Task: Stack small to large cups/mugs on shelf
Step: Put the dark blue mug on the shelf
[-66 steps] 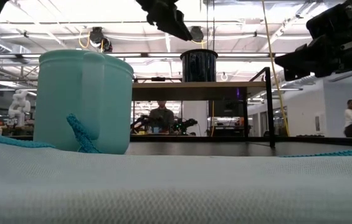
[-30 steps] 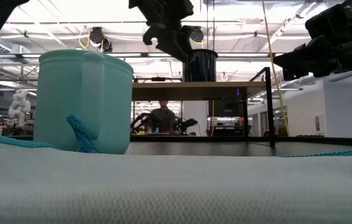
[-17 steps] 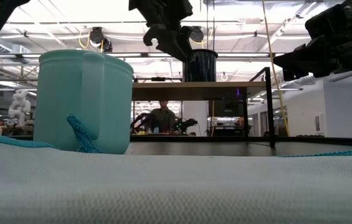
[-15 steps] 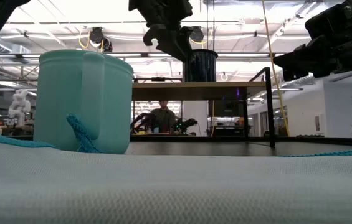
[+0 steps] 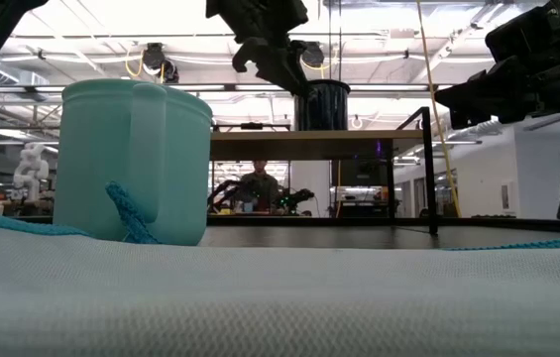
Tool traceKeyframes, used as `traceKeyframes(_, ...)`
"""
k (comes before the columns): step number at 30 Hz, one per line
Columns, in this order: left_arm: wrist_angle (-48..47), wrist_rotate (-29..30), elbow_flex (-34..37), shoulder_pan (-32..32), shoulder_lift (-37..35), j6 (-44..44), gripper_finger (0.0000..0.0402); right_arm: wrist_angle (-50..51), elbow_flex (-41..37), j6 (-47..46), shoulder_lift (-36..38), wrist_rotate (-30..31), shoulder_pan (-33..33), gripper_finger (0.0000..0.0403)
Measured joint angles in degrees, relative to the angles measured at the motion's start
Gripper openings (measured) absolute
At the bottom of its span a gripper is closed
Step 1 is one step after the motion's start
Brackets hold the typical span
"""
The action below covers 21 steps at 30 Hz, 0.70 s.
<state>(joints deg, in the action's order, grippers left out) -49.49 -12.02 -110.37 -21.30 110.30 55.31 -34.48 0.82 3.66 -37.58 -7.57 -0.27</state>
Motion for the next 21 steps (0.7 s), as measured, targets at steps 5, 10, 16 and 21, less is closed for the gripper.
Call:
traceKeyframes(5,0.1,0.0,0.0,0.0,0.0,0.0,0.0116,0.0,0.0,0.0,0.0,0.0,0.0,0.0000)
traceKeyframes(10,0.1,0.1,0.0,0.0,0.0,-0.2,0.0097,0.0,0.0,0.0,0.0,0.0,0.0,0.0000)
traceKeyframes(16,0.1,0.1,0.0,0.0,0.0,-0.6,0.0057,0.0,0.0,-1.1,0.0,0.0,0.0,0.0000)
traceKeyframes(21,0.3,0.3,0.0,0.0,0.0,-1.3,0.0017,0.0,0.0,-1.1,0.0,0.0,0.0,0.0000)
